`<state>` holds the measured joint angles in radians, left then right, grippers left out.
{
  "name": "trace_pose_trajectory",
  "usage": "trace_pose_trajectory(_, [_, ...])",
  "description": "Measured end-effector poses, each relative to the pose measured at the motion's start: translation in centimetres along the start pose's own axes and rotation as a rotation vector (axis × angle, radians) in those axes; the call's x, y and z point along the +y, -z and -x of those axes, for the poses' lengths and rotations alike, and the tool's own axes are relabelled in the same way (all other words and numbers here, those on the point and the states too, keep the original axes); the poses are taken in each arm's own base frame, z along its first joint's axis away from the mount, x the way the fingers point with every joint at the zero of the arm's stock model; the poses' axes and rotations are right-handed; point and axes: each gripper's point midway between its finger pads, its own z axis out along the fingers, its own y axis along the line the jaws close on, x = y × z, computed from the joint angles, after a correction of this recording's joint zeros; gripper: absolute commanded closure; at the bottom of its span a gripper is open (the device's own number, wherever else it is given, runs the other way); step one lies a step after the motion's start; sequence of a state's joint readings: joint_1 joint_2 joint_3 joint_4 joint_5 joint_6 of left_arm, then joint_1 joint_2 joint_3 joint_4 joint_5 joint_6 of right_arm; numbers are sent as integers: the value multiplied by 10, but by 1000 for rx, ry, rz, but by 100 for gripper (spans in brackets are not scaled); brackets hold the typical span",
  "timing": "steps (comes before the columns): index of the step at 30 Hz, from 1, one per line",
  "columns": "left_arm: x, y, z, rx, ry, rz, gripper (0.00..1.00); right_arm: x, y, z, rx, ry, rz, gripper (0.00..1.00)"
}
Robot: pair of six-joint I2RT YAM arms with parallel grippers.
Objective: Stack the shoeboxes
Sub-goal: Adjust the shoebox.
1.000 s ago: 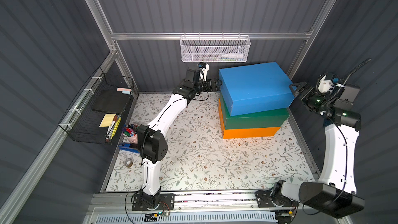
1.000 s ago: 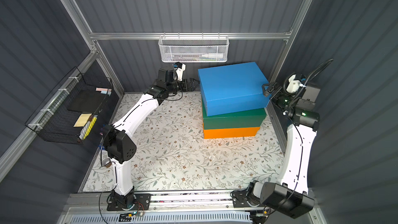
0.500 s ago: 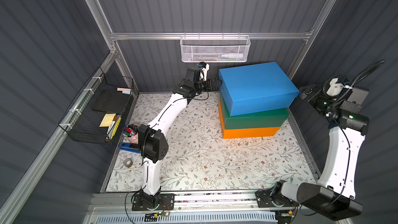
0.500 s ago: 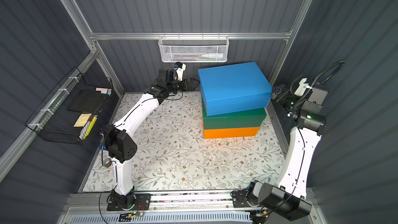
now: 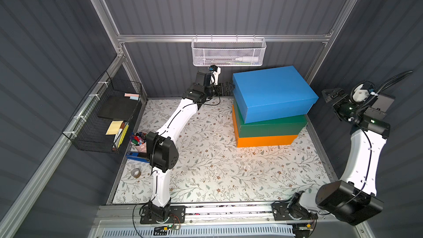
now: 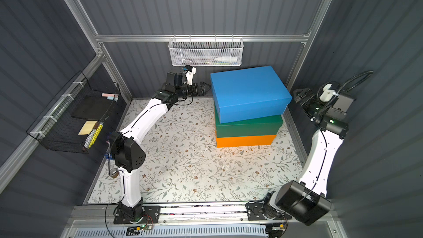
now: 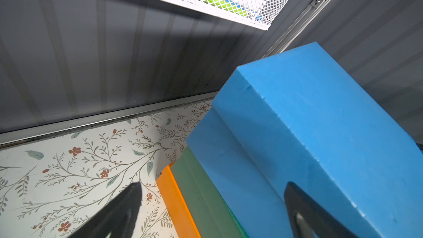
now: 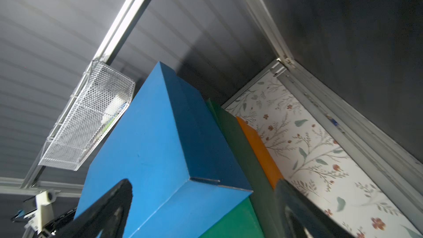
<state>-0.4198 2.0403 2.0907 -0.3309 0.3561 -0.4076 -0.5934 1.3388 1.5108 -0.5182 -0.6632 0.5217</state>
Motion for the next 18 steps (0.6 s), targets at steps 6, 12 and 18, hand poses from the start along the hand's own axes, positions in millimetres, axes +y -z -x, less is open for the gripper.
trace_pose_trajectory(6, [1, -1, -4, 10, 10, -1, 0, 12, -31, -16, 103, 39, 128, 1])
trace_pose_trajectory(12, [-7, 0, -7, 23, 13, -37, 1, 27, -52, -38, 192, 66, 228, 1])
trace_pose_trajectory(18, [-22, -1, -9, 25, 13, -97, 0, 27, -53, -46, 206, 78, 258, 1])
